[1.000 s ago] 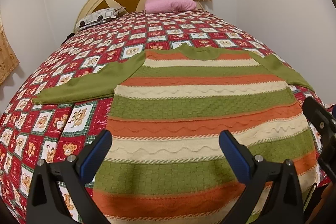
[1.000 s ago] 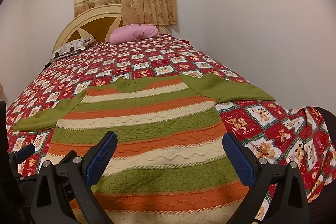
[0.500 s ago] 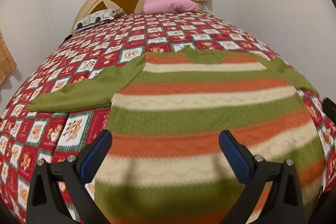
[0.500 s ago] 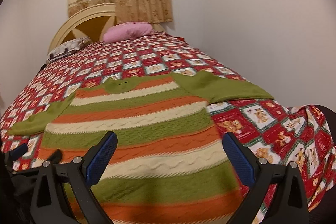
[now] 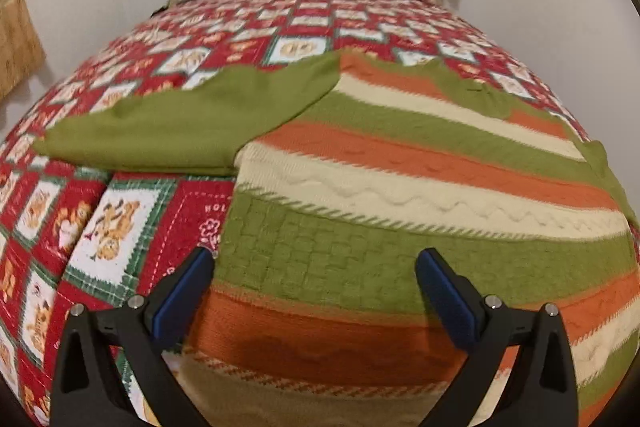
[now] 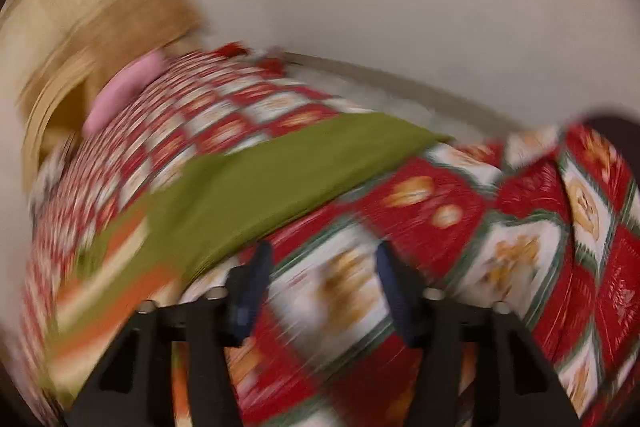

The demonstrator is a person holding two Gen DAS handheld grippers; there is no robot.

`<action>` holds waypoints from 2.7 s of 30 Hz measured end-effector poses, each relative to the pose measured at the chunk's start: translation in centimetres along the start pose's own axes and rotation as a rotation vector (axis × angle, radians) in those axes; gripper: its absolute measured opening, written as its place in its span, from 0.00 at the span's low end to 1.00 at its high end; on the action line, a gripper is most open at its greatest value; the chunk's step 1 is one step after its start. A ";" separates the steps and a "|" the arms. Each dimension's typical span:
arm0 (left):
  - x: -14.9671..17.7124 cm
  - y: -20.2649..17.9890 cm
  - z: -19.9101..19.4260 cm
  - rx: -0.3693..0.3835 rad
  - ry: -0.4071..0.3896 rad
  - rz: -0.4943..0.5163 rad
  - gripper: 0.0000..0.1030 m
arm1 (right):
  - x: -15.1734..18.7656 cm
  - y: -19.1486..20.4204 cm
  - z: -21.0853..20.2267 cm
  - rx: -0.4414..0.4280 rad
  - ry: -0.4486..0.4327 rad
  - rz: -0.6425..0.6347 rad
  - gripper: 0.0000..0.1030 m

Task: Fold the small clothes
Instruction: 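Grasp the green sleeve cuff with the right gripper, then fold the held sleeve across the sweater body with the right gripper, release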

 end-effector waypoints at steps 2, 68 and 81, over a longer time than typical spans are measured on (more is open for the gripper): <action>0.2 0.0 0.2 0.005 0.014 -0.009 1.00 | -2.4 -3.3 2.0 -0.020 0.035 0.106 0.46; -0.4 1.9 0.8 0.155 0.000 -0.123 1.00 | 20.0 41.3 -1.2 -0.464 0.012 -0.856 0.05; -0.6 2.7 1.0 0.183 -0.004 -0.167 1.00 | 24.4 45.3 1.5 -0.636 0.179 -0.893 0.05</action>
Point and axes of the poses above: each gripper's, at about its wrist camera, not at the fingertips, and z roughly the way its jaws point, y to its left, x to its underside, the point moved 1 cm from there along z, roughly the way its jaws point, and after that the axes turned 6 degrees about -z, right-handed, at the moved point
